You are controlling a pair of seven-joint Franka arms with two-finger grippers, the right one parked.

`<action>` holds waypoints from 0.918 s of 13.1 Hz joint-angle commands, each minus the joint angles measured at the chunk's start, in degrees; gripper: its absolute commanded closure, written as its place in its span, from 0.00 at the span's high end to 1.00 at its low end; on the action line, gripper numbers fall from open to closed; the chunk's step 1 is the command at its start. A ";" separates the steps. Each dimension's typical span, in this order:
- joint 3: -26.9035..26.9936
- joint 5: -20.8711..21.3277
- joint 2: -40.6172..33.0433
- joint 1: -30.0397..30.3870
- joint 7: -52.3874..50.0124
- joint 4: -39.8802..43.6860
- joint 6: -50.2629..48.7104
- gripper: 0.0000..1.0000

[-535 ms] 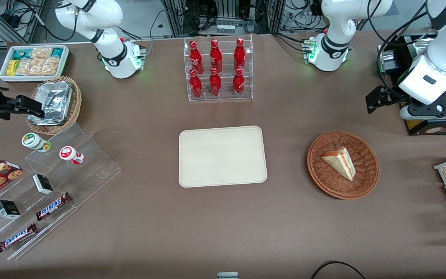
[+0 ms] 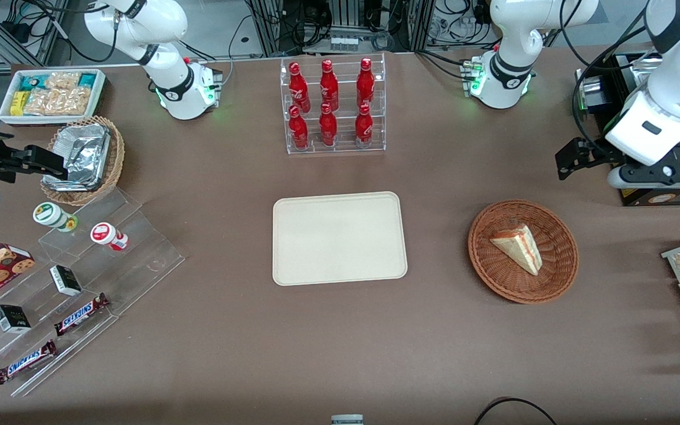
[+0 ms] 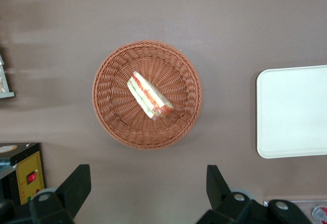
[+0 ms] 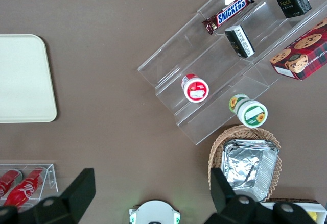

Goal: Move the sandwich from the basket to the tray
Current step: 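Move the left gripper over the wrapped sandwich in the wicker basket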

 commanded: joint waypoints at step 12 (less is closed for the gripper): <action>-0.88 0.26 3.35 0.26 -29.45 -31.85 42.07 1.00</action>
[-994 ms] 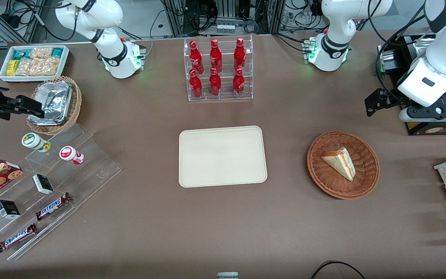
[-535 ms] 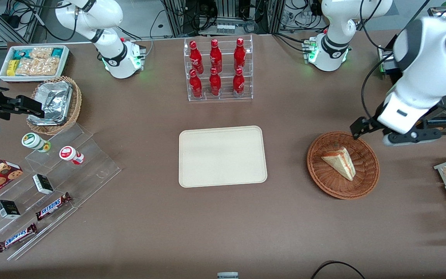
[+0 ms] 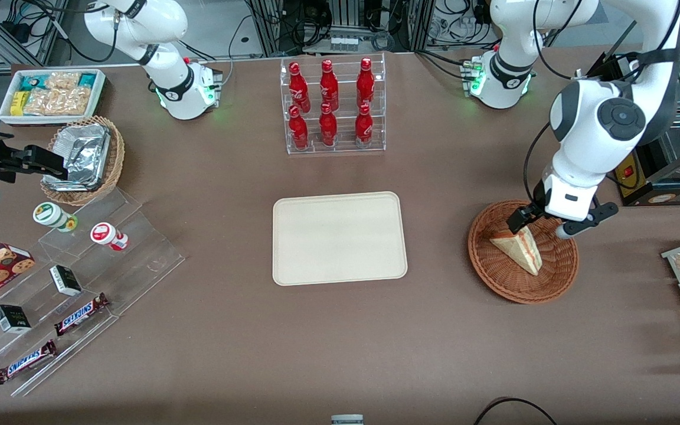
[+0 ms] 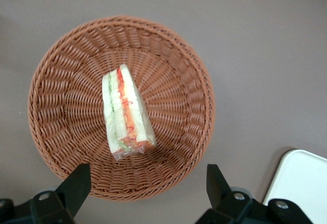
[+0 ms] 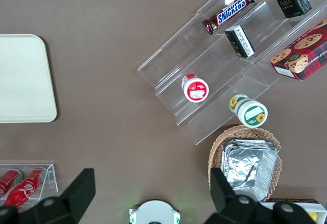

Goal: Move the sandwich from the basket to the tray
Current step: 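Move the left gripper over the wrapped sandwich in the wicker basket, then lower the left gripper and close it on the sandwich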

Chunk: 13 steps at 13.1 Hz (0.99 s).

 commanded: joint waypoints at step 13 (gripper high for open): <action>0.39 0.29 8.78 2.45 -1.50 -5.78 15.28 1.00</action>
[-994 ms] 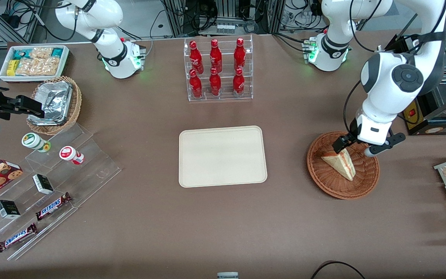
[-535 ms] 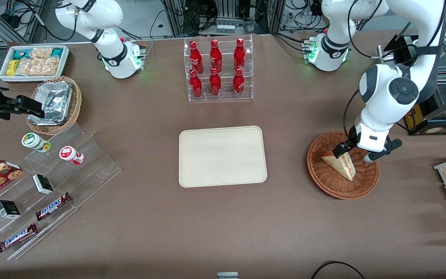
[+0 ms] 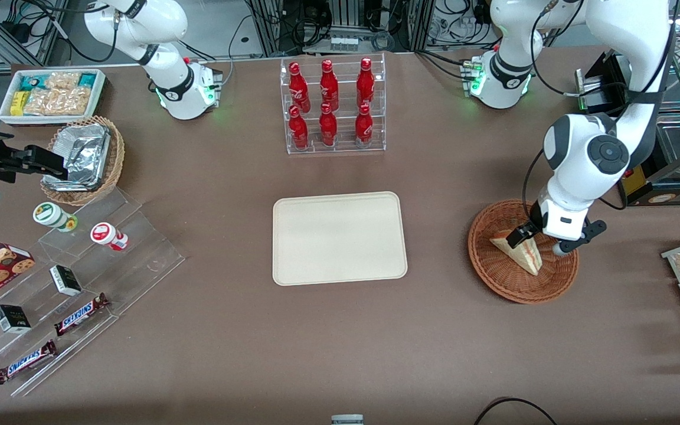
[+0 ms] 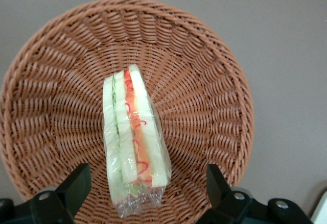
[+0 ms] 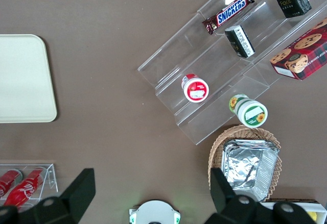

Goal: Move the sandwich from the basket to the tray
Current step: 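Lower the left gripper and close it on the sandwich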

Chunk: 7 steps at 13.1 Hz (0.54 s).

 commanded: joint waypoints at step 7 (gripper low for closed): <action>0.01 0.64 1.95 -0.01 -0.83 -3.75 6.67 0.93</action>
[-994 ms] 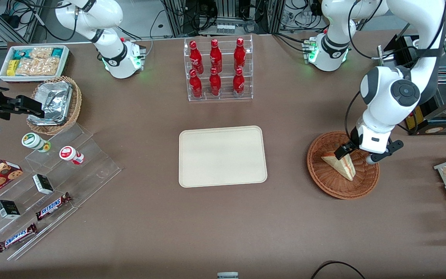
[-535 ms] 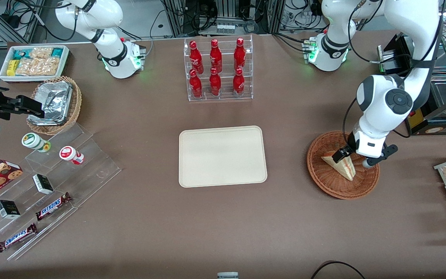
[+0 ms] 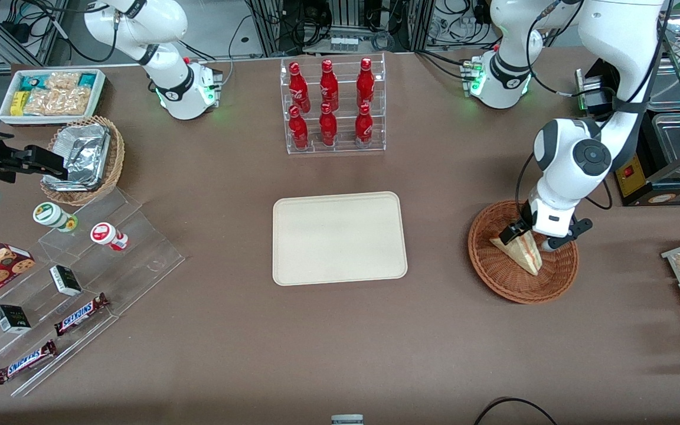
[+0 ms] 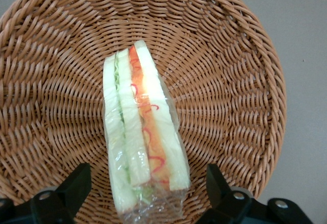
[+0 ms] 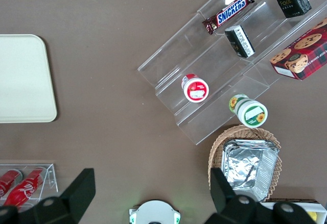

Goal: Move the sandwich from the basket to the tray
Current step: 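Lower the left gripper and close it on the sandwich, then lift the sandwich and carry it over the cream tray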

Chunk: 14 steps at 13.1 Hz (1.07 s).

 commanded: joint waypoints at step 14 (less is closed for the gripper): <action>-0.17 0.90 -3.19 -0.01 -0.66 3.64 -2.43 0.00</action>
